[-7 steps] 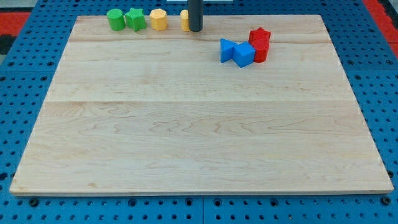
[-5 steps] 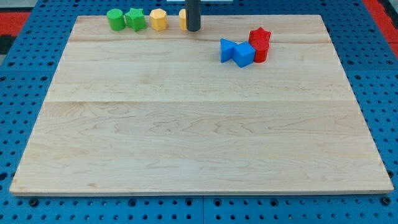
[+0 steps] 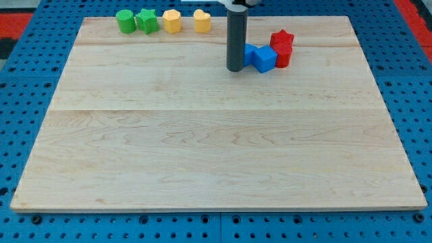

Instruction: Move blue triangle closer to yellow heart

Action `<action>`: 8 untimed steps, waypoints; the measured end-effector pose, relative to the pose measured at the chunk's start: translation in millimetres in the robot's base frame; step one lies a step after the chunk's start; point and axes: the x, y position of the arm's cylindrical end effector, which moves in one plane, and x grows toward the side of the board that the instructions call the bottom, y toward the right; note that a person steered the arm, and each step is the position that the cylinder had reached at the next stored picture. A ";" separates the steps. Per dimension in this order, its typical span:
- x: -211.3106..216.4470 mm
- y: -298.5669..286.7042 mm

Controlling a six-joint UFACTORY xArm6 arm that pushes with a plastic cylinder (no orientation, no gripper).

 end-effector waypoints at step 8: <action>-77.4 -12.6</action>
